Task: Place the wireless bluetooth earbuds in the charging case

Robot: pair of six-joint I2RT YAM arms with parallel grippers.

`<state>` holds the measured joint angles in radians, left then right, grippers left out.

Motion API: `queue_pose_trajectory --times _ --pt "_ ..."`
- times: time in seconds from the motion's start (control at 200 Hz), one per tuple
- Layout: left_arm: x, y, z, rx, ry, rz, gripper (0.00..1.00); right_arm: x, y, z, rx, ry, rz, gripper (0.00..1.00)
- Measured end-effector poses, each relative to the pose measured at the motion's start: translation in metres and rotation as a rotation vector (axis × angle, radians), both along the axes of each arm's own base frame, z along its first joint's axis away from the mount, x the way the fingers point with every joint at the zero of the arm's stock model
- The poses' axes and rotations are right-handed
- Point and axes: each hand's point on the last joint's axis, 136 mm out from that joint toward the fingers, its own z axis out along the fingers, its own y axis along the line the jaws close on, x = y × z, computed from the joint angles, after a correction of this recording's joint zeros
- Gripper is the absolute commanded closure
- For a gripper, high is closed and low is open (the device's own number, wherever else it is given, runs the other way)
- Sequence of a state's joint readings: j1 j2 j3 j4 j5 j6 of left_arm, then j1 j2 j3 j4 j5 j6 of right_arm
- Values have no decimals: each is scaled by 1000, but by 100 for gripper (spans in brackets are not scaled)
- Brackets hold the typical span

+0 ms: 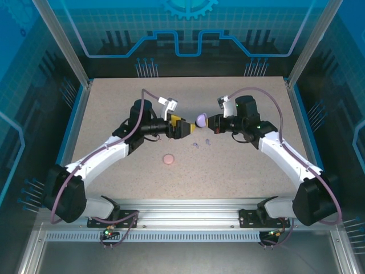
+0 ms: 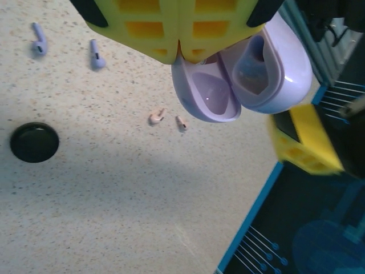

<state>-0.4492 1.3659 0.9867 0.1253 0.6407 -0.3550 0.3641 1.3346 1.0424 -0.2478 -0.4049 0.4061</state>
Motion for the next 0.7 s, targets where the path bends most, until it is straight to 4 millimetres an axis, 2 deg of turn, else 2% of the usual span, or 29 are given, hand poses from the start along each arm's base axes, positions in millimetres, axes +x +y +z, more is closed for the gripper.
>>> queue_pose_trajectory --times 0.18,0.285,0.4,0.56,0.7 --pt "8 6 26 89 -60 -52 1 8 -3 -11 -113 -44 41 100" --pt "13 1 30 141 -66 -111 1 8 -2 -13 -179 -93 88 100" --pt "16 -4 13 207 -11 -183 4 2 5 -11 -240 -148 163 100" --pt "17 -10 -15 275 109 -287 26 -2 14 -11 -300 -184 257 100" --pt "10 -11 -31 302 189 -358 37 -4 18 -20 -337 -174 308 100"
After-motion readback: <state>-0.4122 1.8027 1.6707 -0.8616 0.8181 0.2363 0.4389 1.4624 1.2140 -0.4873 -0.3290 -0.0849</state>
